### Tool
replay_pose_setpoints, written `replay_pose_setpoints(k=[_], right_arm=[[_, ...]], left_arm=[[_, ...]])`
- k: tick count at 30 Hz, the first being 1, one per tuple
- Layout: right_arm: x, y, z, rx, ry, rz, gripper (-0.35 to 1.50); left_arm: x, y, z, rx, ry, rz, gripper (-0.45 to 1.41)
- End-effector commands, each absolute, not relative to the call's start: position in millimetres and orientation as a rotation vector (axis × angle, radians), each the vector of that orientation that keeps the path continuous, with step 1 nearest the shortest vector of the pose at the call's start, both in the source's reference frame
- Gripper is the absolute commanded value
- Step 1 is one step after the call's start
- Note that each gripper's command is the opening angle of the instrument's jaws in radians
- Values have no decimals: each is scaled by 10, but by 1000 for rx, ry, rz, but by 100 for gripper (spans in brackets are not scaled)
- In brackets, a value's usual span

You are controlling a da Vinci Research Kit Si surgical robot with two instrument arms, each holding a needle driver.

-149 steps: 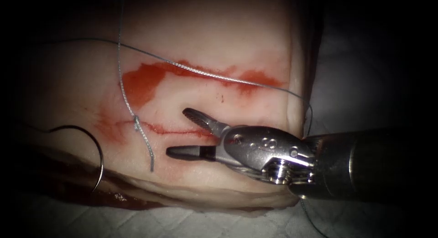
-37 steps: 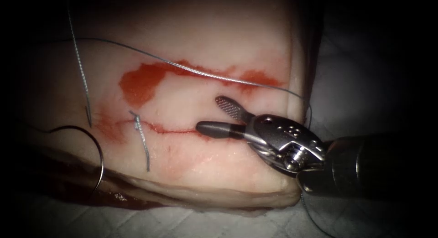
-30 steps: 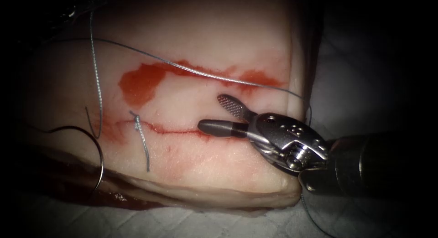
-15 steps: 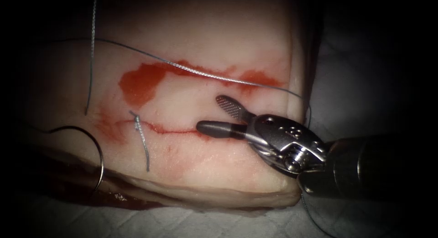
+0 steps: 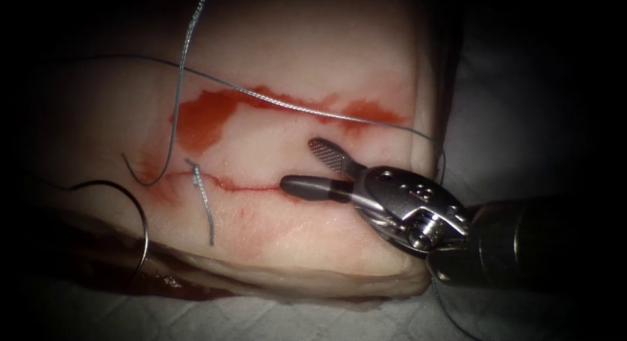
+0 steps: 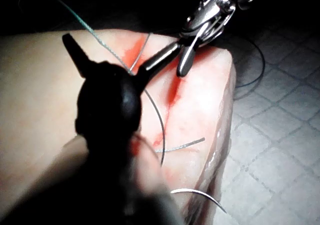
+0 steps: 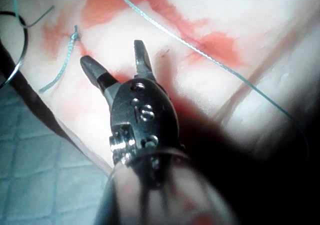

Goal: Wound Closure

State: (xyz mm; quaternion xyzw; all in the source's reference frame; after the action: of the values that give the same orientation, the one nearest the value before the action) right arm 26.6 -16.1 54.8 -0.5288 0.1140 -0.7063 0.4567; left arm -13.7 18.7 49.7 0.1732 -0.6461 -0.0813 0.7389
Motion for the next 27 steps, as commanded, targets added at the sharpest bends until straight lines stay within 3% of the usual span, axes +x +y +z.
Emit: replay_pose_setpoints(k=[1, 4, 17, 19, 27], right_arm=[[273, -160, 552, -1306, 275, -1736, 143], [273, -159, 551, -1302, 268, -1733, 143], [273, -159, 552, -1304, 263, -1737, 143], [273, -159, 552, -1301, 266, -1732, 143], [273, -160, 551, -1301, 265, -1731, 143]], left_arm=[[-152, 175, 505, 427, -1382, -144, 74], [-174, 141, 519, 542, -1347, -51, 64], [-224, 82, 631, 567, -1224, 53, 63], [-221, 80, 662, 543, -1185, 50, 47], [-223, 74, 692, 517, -1163, 61, 31]])
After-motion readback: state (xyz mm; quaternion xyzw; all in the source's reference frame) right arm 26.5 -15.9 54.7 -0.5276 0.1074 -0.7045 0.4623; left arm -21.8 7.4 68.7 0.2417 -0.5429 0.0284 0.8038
